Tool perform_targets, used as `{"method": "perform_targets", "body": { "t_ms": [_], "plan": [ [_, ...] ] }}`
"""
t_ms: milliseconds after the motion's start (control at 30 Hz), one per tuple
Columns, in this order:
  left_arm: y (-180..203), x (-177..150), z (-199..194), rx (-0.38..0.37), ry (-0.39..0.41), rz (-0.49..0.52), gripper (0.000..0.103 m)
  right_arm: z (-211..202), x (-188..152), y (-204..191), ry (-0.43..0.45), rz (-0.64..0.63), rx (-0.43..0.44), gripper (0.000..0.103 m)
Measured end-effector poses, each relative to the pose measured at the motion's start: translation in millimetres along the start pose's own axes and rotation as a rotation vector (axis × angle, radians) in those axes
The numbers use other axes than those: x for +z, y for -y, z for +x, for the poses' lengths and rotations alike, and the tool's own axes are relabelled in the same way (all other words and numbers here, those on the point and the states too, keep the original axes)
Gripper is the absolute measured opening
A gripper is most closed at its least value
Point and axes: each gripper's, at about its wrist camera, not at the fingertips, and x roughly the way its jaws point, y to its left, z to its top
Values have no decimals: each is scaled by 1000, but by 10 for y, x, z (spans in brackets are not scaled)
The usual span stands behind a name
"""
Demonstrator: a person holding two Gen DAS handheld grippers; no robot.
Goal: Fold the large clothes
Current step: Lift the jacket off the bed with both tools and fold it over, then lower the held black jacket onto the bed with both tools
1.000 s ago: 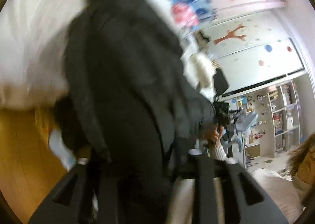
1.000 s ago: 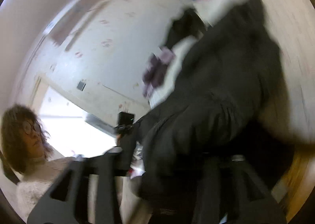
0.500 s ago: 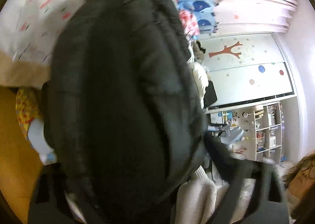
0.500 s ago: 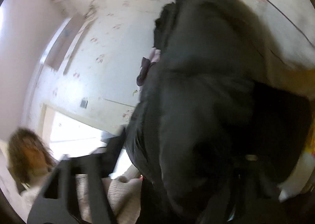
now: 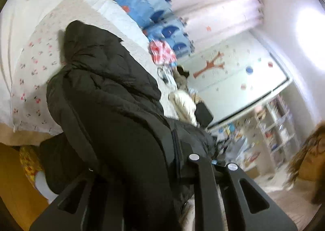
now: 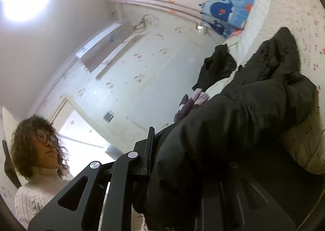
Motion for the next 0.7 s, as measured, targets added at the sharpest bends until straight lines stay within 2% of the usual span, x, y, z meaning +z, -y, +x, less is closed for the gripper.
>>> {"method": "perform_targets", "body": {
  "t_ms": [67,167,300,433,600,700],
  "plan": [
    [-77,127,5,-23,41,-28,17,56,161,19,1,-13,1,17],
    [50,424,106,-29,86,-7,17,227,472,-64,3,-58,0,17],
    [209,925,207,-32,154,24,17,513,988,-71,31,-86,-13,17],
    [129,1495,431,0,209,4,17,826,1488,47,56,-80,-56,17],
    [-230,2192,827,36,262,-62,17,1212,2096,498,102,-16,-174,17],
    [-493,2515,1081,64,286,-105,17,1420,2413,924,139,40,-270,17]
  ]
}}
